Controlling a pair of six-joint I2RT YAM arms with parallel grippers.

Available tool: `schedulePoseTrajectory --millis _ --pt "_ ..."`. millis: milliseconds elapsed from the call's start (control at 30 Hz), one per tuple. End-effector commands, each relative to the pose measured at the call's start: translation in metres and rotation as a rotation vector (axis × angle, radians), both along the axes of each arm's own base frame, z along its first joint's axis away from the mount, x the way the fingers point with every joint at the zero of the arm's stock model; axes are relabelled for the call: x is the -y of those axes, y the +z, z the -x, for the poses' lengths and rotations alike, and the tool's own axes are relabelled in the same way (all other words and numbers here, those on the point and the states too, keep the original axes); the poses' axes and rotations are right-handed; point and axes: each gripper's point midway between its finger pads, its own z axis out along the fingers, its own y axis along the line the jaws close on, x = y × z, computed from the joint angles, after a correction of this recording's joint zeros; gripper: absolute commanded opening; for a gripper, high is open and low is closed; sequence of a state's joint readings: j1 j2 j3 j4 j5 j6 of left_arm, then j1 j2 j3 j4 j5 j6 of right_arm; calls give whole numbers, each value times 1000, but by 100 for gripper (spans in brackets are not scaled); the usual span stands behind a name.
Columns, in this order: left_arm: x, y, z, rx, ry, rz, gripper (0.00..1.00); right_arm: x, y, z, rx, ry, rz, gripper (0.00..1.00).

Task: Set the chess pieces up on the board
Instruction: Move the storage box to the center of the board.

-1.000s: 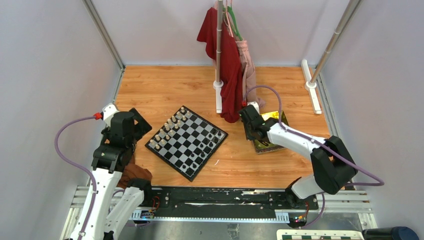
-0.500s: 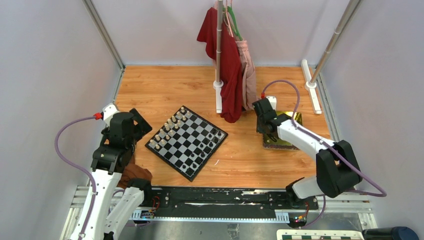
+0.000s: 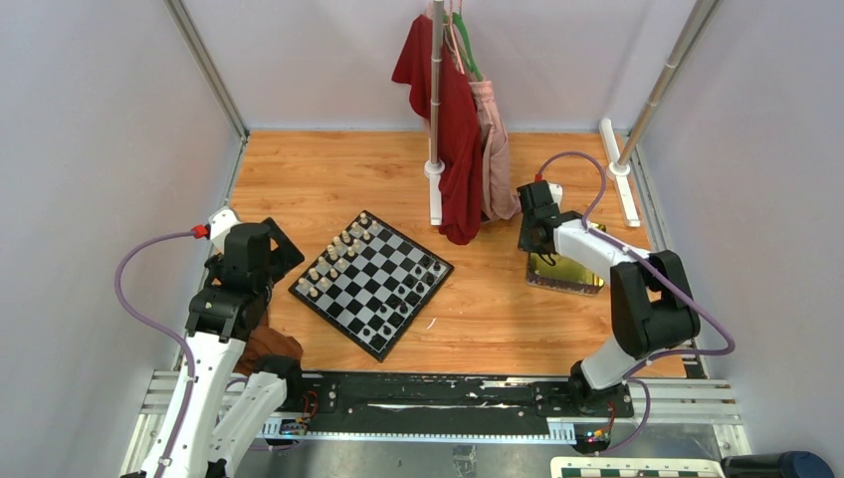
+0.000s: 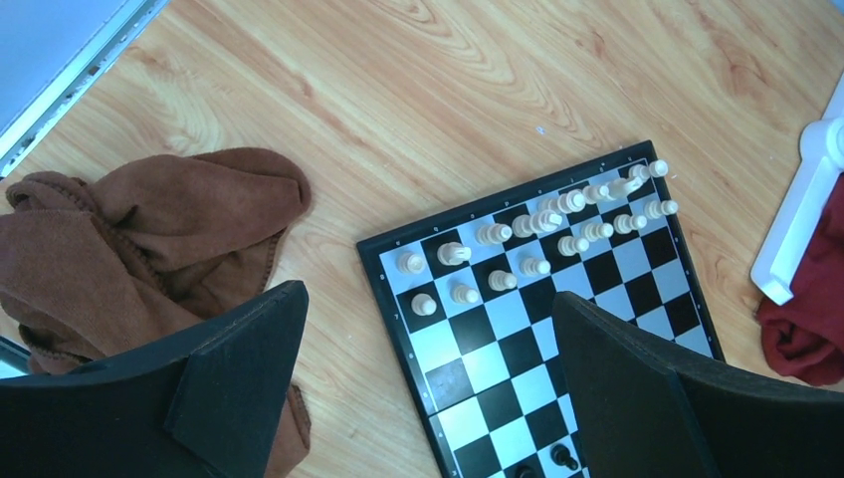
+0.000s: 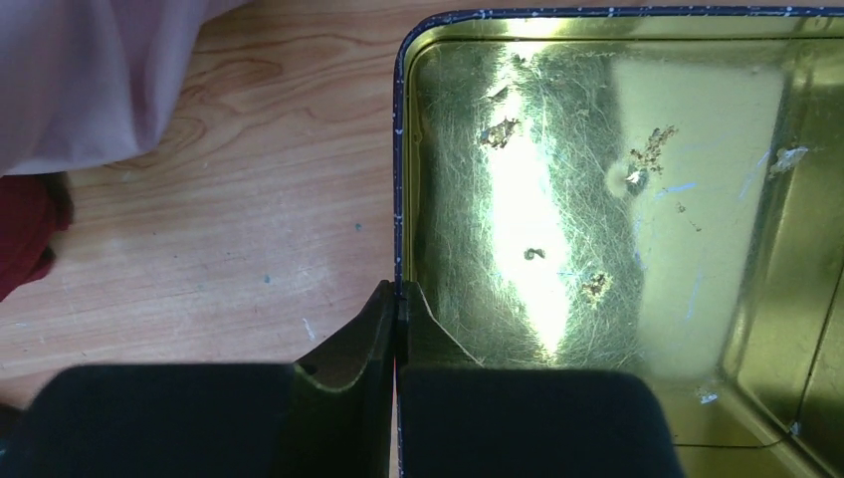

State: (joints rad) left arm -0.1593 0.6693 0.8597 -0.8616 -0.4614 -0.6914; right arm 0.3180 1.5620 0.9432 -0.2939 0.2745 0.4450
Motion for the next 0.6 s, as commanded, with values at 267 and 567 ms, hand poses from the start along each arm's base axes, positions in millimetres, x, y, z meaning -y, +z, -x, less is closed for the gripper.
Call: schedulePoseTrajectory --millis 267,567 --pt "-6 -6 -4 2 37 -12 100 -4 6 -38 34 93 41 0" --pt "-5 -7 -7 0 26 -15 100 -4 -1 -36 5 108 52 9"
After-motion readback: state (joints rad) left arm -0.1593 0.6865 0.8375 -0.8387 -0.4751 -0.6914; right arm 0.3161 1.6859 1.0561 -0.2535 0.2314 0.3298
